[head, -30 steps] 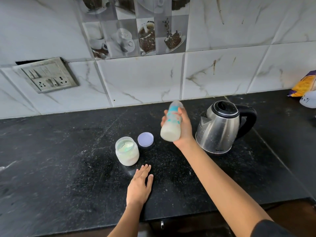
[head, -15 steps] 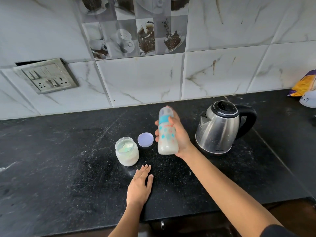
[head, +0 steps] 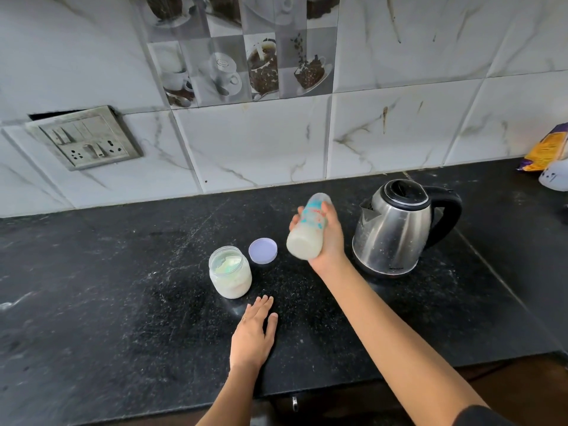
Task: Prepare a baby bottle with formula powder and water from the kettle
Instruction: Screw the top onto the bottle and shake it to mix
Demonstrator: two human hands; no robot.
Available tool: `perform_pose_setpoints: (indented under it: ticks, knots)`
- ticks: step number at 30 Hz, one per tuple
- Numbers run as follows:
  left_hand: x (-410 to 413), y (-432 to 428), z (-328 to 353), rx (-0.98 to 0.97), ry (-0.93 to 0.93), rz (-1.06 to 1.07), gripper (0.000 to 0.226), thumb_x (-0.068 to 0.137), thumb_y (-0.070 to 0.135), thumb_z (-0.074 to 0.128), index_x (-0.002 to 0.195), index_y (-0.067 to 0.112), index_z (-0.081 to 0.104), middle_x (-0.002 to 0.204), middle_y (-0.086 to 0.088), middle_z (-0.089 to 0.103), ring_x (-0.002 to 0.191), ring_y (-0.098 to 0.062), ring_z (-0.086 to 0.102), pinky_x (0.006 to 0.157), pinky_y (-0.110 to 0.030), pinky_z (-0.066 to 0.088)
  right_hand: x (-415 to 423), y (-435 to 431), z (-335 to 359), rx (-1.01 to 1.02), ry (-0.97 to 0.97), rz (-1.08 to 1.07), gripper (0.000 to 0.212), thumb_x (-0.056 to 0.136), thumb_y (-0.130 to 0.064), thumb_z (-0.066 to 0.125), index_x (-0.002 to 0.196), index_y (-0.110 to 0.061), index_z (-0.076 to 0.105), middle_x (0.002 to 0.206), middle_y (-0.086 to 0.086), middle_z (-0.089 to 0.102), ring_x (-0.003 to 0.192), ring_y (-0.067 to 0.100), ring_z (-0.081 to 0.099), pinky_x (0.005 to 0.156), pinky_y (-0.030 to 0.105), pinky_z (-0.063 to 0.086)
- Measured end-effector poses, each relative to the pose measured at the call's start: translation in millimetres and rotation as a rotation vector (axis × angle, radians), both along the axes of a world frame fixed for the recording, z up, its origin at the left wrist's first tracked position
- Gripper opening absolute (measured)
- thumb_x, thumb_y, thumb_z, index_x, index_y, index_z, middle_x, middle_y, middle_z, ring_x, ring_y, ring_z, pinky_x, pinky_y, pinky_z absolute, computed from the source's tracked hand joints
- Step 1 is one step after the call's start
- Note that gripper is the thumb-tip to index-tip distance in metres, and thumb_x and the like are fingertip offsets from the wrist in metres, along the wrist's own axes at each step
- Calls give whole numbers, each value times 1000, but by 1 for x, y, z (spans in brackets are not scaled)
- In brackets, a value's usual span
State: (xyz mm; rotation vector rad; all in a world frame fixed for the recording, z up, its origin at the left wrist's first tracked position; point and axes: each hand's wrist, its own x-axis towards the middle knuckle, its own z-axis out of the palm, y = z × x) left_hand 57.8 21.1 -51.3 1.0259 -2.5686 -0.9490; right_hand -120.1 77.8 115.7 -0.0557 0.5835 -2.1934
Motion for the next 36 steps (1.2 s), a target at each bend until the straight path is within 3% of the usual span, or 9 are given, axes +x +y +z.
perform_pose_setpoints:
  ticks: [2, 6, 8, 11, 16, 21, 26, 31, 36]
  knots:
    - [0, 0, 0, 1, 5, -1, 43, 98, 42, 43, 141, 37, 42, 150, 16, 34, 145, -11, 18, 112, -29, 28, 0, 5, -3, 12, 10, 72, 38, 96, -34, 48, 129, -16, 43, 89, 10, 56, 62, 21, 59, 56, 29, 54]
    - [0, 0, 0, 7, 13, -3, 42, 98, 42, 43, 140, 37, 43, 150, 16, 35, 144, -11, 19, 112, -30, 29, 22, 22, -11, 55, 360, 259, 57, 83, -26, 60, 137, -34, 43, 93, 12, 63, 64, 25, 61, 56, 33, 53]
    - [-1, 0, 0, 3, 8, -3, 43, 98, 42, 43, 140, 37, 42, 150, 16, 34, 144, -11, 19, 113, -30, 28, 12, 15, -6, 43, 186, 142, 61, 83, -29, 60, 140, -23, 39, 91, 12, 59, 61, 23, 60, 54, 30, 53]
    - [-1, -1, 0, -2, 9, -9, 43, 98, 41, 43, 141, 36, 42, 150, 16, 34, 145, -11, 18, 114, -29, 26, -6, 11, 0, -18, -85, -1, 38, 92, -32, 51, 125, -14, 45, 89, 10, 57, 60, 21, 60, 54, 27, 55]
    - [0, 0, -1, 5, 15, -8, 42, 98, 41, 43, 140, 36, 42, 150, 16, 34, 145, -10, 18, 113, -29, 27, 18, 28, -8, 37, 291, 214, 47, 86, -27, 55, 132, -30, 45, 91, 13, 61, 63, 24, 61, 55, 32, 53]
    - [-1, 0, -1, -3, 17, -10, 43, 99, 41, 42, 141, 35, 43, 150, 16, 34, 145, -10, 18, 115, -28, 25, -8, 12, 6, 16, -108, -22, 50, 95, -32, 50, 142, -17, 39, 87, 11, 56, 64, 22, 58, 54, 28, 56]
    - [0, -1, -4, 0, 28, -9, 42, 98, 41, 43, 140, 36, 43, 150, 16, 35, 144, -10, 19, 115, -28, 26, 11, 37, -8, 102, 253, 223, 55, 87, -29, 53, 140, -26, 38, 89, 12, 62, 61, 23, 60, 54, 31, 53]
    - [0, -1, -4, -9, 22, -5, 42, 98, 41, 43, 140, 36, 43, 150, 16, 35, 144, -10, 19, 114, -28, 26, -9, 26, -3, 48, -126, -2, 47, 94, -34, 50, 136, -15, 42, 90, 10, 56, 65, 21, 58, 55, 26, 55]
    - [-1, 0, -4, -12, 24, -5, 42, 98, 40, 43, 140, 36, 44, 150, 15, 36, 144, -10, 20, 113, -27, 25, 4, 40, -2, 101, 207, 142, 45, 89, -30, 50, 133, -26, 43, 90, 11, 61, 61, 22, 60, 54, 29, 54]
